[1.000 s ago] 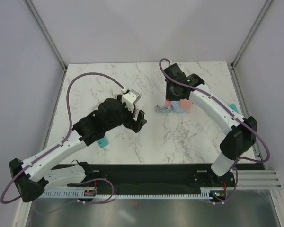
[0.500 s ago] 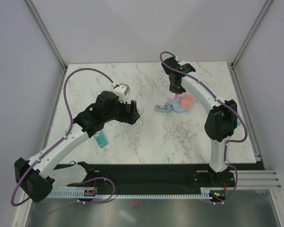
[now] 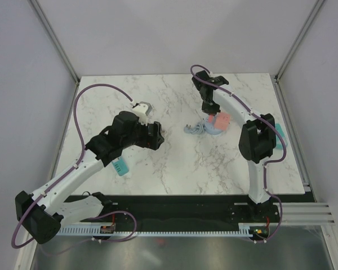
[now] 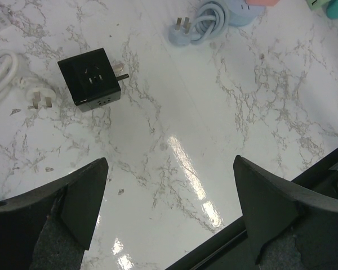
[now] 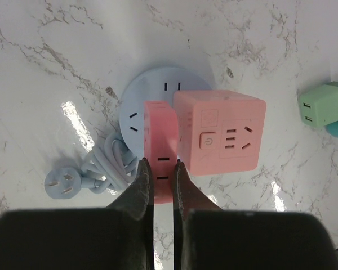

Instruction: Insert the plug

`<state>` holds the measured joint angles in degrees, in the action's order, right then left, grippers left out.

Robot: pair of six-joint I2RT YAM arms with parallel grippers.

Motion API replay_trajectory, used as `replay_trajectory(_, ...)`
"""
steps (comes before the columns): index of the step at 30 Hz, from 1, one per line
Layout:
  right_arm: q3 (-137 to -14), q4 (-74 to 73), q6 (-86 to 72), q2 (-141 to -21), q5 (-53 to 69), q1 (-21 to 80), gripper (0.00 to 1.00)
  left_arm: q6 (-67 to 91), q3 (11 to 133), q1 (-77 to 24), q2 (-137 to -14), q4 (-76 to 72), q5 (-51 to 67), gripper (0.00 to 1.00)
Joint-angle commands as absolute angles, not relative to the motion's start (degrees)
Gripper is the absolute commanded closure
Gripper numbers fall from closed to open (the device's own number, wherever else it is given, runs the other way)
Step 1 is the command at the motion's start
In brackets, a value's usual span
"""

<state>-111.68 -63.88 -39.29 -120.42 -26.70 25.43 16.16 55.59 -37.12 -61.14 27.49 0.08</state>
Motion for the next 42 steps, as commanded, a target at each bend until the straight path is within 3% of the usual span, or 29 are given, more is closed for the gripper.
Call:
replay_trajectory(1,-113.3,-66.1,-40.1,-120.1,-25.8,24.3,1.0,18.1,55.0,-37.0,-59.3,26.0,-0.5,0.0)
replay_trajectory(9,-109.0,-63.4,-39.0,-119.4,-24.3,24.1,1.0,17.8,54.4,-37.0,-58.8,25.8,-1.3,0.0)
replay_trajectory(42,-112.2,-63.1,-35.6,-122.2,-22.1,22.7,1.0,15.4,55.4,-36.9,-59.5,25.9,-4.2,0.0)
